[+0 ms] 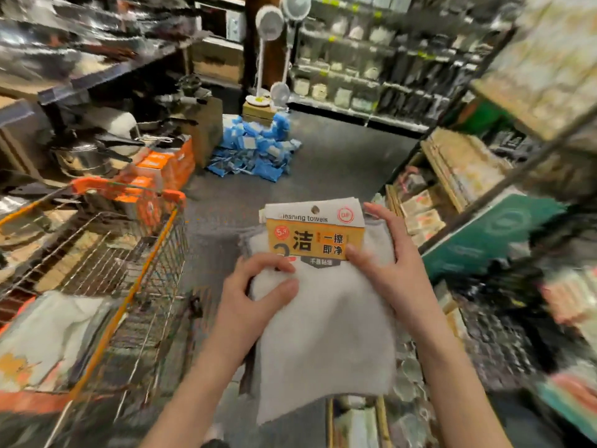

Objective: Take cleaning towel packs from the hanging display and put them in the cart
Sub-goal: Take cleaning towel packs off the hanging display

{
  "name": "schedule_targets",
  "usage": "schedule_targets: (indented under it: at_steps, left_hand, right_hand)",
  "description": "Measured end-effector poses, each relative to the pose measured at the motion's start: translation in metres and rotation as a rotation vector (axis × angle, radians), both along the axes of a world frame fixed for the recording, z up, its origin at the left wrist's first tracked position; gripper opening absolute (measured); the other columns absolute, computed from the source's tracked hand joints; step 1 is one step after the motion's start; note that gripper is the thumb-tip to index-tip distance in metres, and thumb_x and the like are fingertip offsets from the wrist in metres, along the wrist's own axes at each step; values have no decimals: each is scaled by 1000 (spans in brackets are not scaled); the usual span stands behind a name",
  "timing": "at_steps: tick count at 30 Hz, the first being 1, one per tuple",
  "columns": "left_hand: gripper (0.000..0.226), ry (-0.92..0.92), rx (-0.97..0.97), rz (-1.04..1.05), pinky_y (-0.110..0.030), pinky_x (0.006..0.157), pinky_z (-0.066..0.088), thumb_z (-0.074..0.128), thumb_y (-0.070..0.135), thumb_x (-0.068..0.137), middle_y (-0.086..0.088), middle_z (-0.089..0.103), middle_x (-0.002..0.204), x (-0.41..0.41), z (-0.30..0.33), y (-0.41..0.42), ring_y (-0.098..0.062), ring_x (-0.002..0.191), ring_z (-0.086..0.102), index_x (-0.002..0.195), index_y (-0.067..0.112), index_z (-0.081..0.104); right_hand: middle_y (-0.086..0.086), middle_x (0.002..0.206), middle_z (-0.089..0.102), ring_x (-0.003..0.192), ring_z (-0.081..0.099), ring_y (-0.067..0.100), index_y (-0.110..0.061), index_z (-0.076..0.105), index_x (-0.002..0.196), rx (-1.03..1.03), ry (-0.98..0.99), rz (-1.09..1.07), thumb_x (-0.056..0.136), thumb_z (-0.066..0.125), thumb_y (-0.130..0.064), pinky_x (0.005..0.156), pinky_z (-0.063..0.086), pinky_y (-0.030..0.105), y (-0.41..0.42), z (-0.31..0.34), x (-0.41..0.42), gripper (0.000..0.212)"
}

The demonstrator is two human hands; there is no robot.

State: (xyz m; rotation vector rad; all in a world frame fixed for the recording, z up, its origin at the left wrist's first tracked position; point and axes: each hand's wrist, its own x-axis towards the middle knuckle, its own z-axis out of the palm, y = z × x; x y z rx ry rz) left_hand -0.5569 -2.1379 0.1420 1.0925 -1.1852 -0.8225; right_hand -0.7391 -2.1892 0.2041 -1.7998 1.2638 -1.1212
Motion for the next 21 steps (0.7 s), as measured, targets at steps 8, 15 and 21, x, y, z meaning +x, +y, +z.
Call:
schedule_targets:
  at_steps: [8,15,21]
  left_hand:
    - [22,63,33,-398,-40,97,43,70,38,55,11,68,98,-88,21,25,-13,105,58,75,30,67]
    - [20,58,25,-729,-30,91,44,70,35,57,12,68,94,-142,25,65,-6,96,60,75,27,66]
    - [16,81,75,-965,-31,90,44,72,19,62,16,68,91,-177,21,117,-1,91,61,72,30,67]
  right_hand:
    - [-13,130,53,120,50,5,-40,50,126,7,48,-368,68,72,-35,105,41,41,98,27,-96,62]
    - [-15,126,58,118,52,4,-38,54,124,-53,-46,-718,69,73,-27,104,41,33,205,30,-122,59]
    - [-2,110,70,104,65,19,-25,64,109,-38,-330,-915,64,77,-16,85,54,36,296,22,-134,48]
